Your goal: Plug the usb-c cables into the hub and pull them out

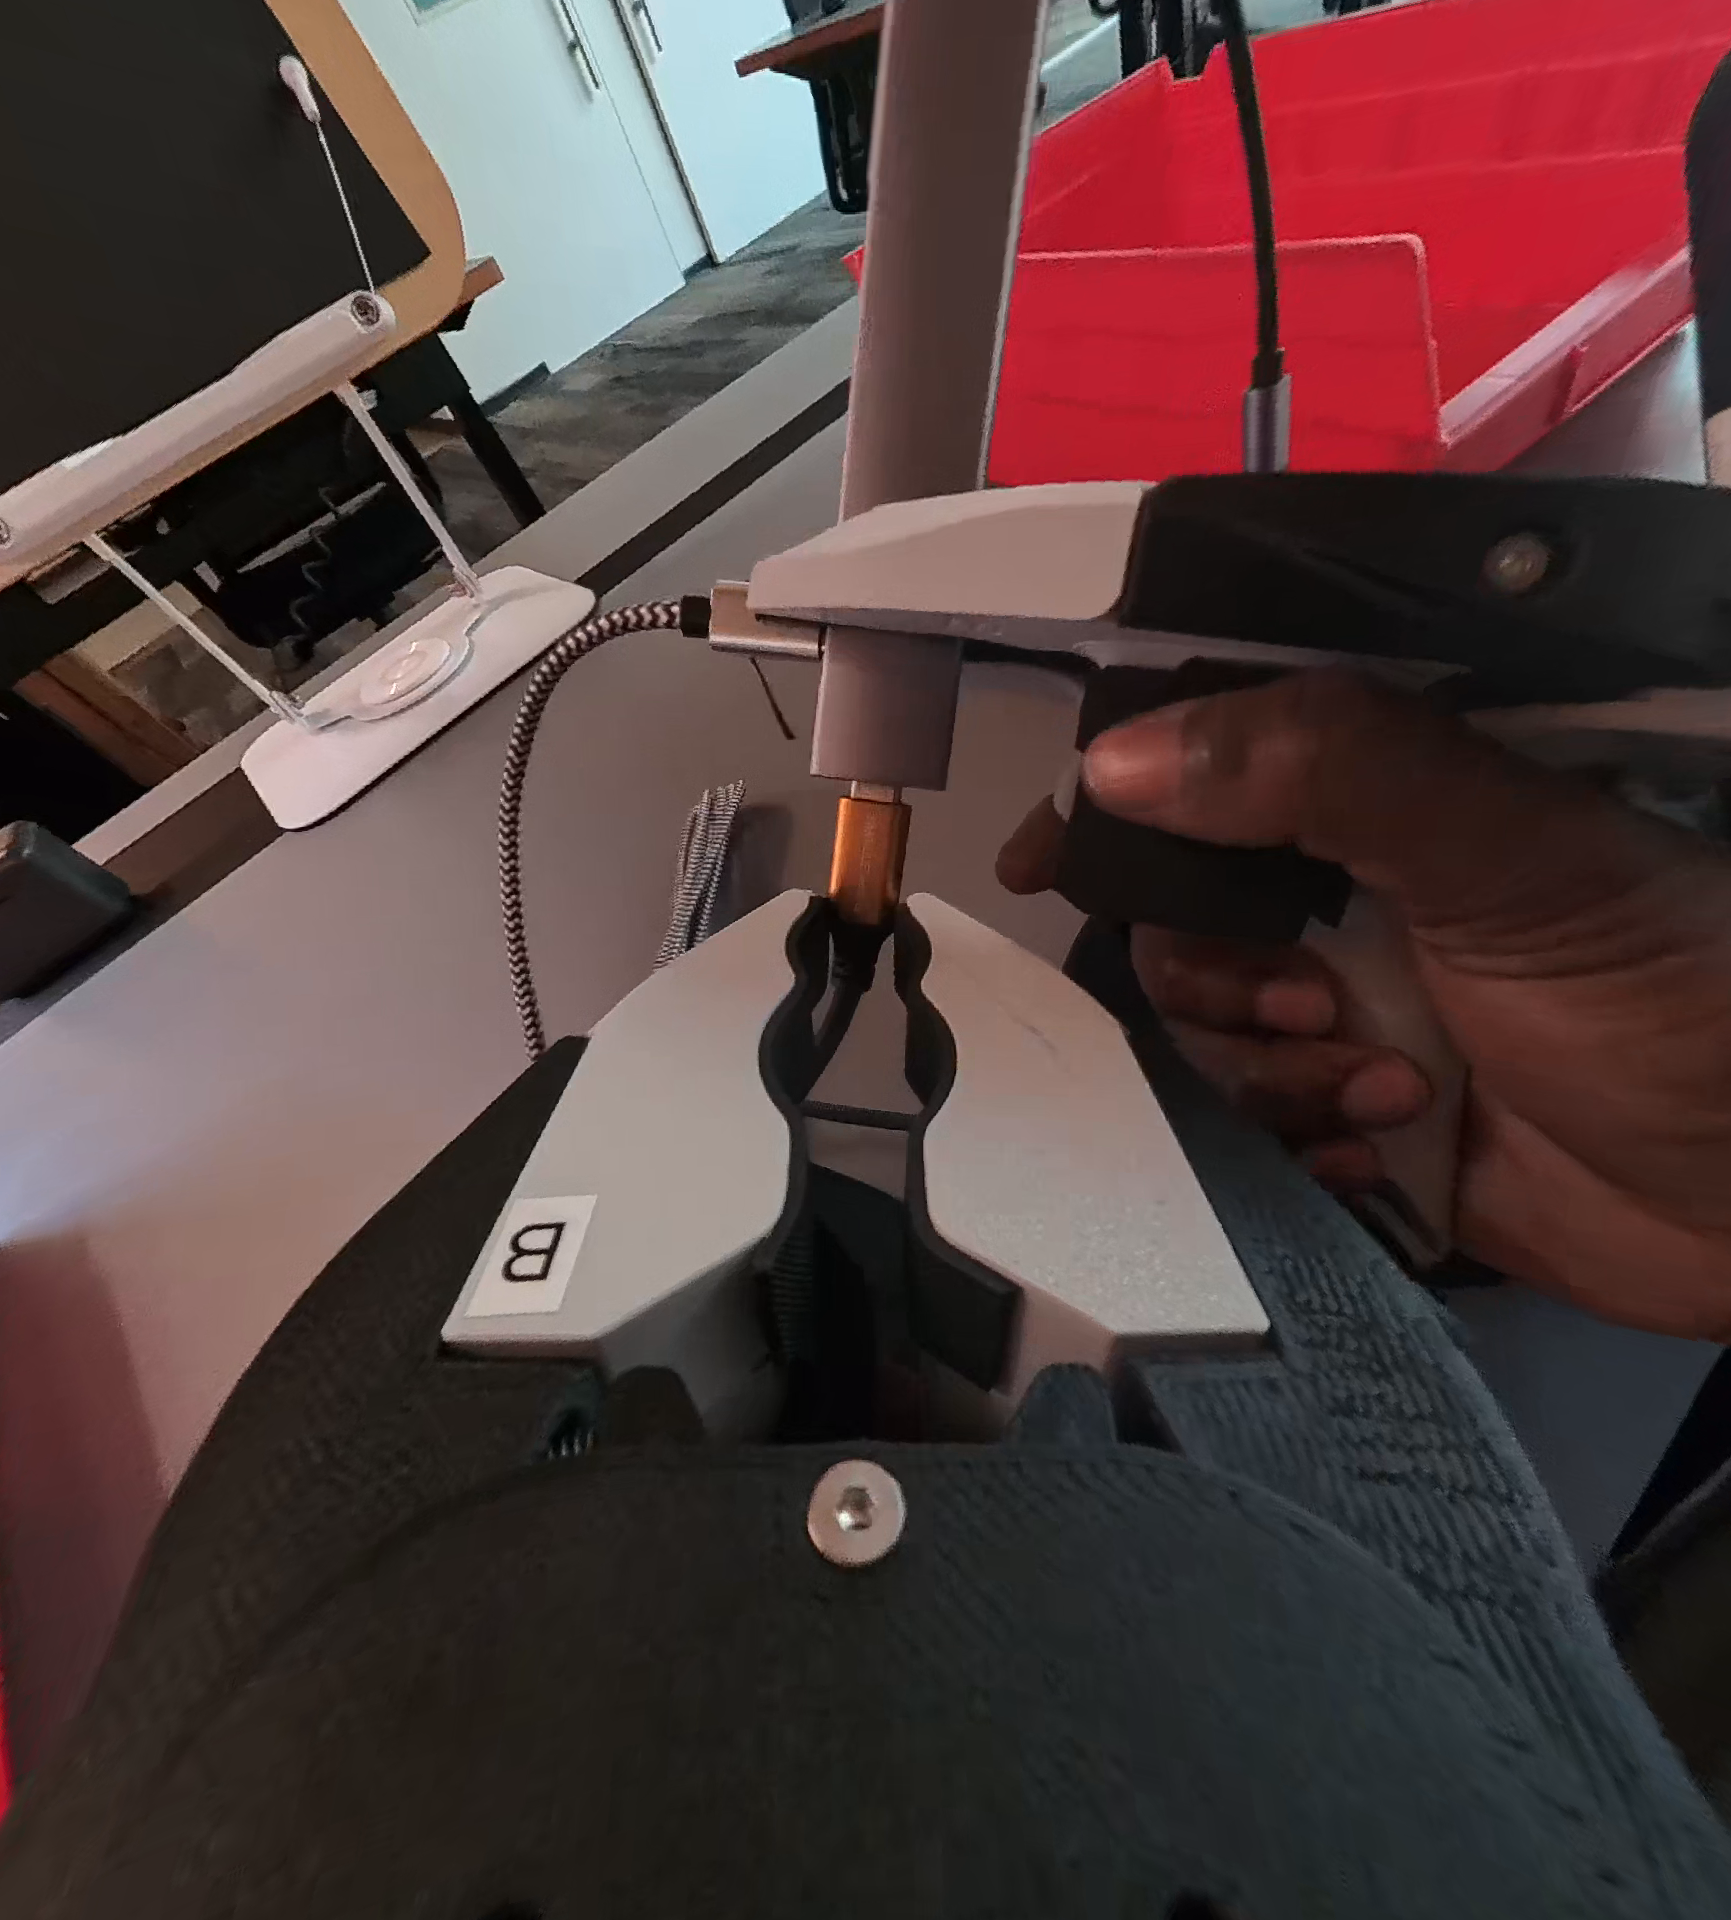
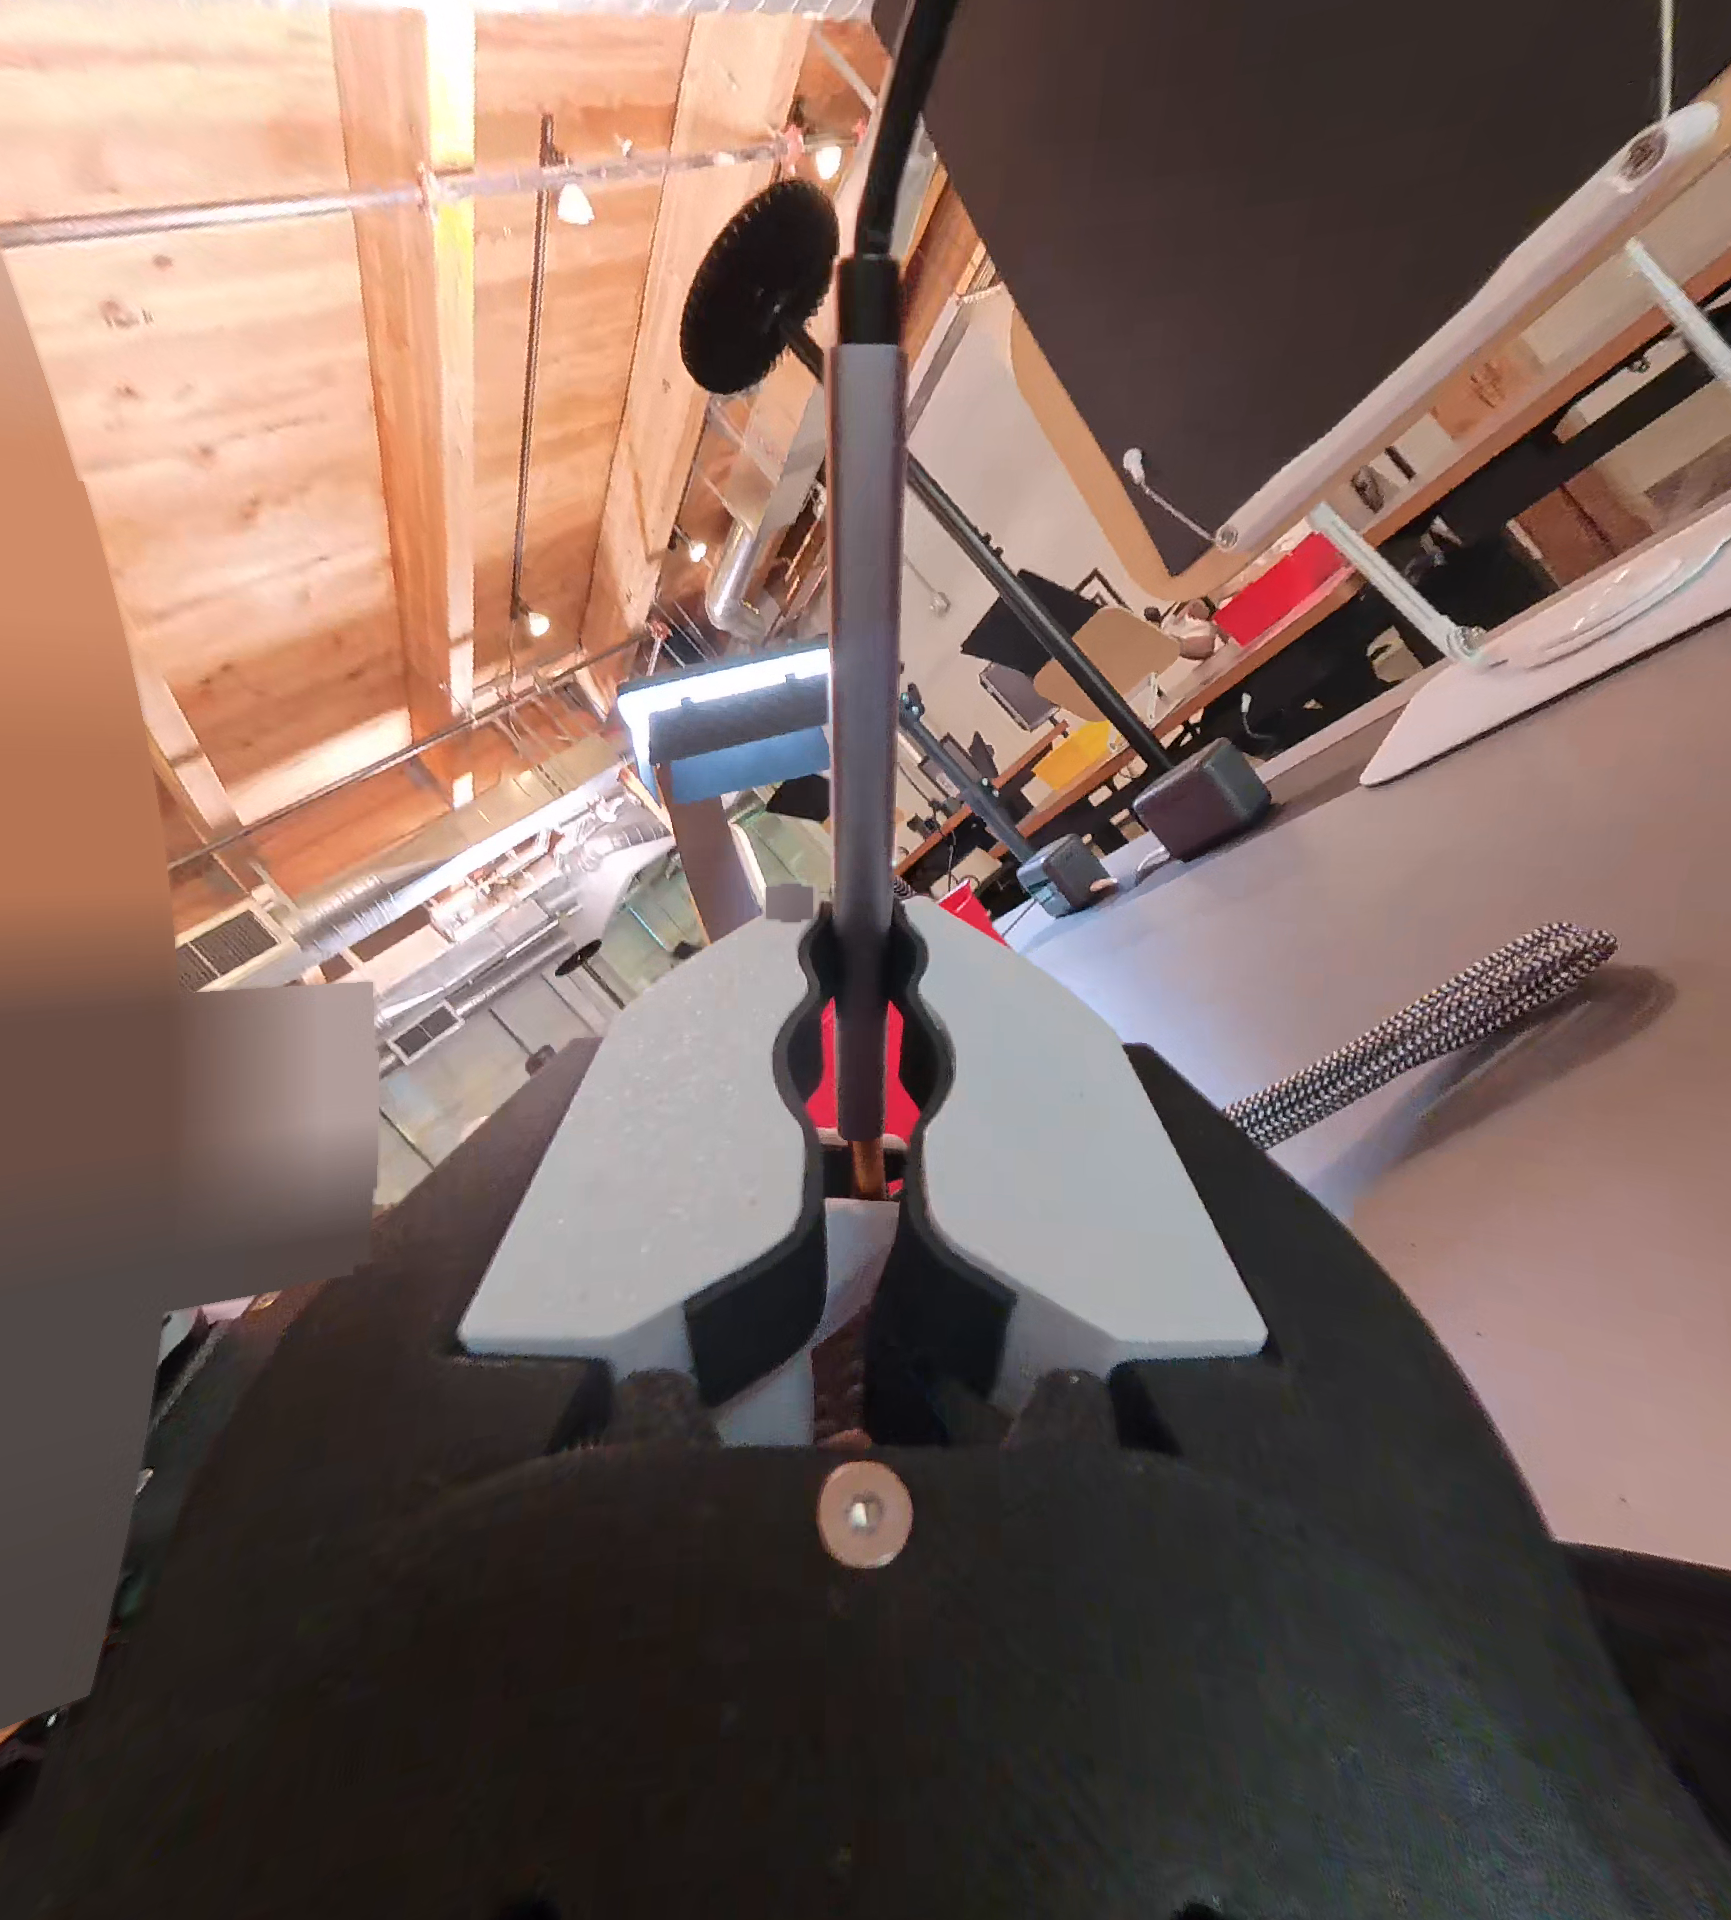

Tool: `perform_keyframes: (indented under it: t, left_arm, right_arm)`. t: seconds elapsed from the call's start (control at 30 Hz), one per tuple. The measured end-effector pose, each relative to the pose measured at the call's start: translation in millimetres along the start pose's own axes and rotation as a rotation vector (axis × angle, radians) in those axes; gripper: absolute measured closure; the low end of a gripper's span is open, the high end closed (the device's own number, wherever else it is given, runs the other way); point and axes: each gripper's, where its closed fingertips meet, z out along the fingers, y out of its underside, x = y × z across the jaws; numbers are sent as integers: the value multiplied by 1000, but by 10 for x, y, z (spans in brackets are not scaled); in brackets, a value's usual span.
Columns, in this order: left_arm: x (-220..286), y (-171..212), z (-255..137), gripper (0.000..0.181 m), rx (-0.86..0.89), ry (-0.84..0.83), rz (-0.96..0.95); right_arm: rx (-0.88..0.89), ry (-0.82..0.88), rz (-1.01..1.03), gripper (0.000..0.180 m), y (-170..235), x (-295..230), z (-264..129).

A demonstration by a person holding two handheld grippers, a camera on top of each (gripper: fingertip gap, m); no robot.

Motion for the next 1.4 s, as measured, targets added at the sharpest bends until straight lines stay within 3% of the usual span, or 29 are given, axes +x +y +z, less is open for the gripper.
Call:
perform_keyframes:
  t: [0.33, 0.53, 0.73, 0.83, 1.0, 1.1, 1.23, 1.4]
  left_arm:
    - [58, -26, -3, 170, 43, 22, -65]
    - [10, -90, -17, 167, 116, 67, -103]
    - [6, -165, -110, 142, 221, 105, -80]
    - [-53, -375, -346, 131, 454, 90, -87]
    - [-820, -381, -922, 130, 820, -328, -177]
    - [-1025, -139, -922, 126, 817, -401, -220]
    - [-953, -185, -1012, 125, 914, -372, -189]
    - [-860, -217, -954, 125, 887, -356, -115]
  right_arm:
    - [-55, 10, -123, 170, 70, -52, 20]
    - [-119, -39, -41, 170, 148, -54, 38]
    - [-117, -89, -91, 171, 26, -177, 35]
    - [-93, -105, -130, 171, -201, -214, 29]
    - [-32, -130, -243, 171, -695, -299, 32]
    - [28, -150, -314, 171, -1020, -406, 35]
    - [128, -178, -427, 171, -1497, -598, 29]
    - [325, -222, -562, 171, -2234, -981, -117]
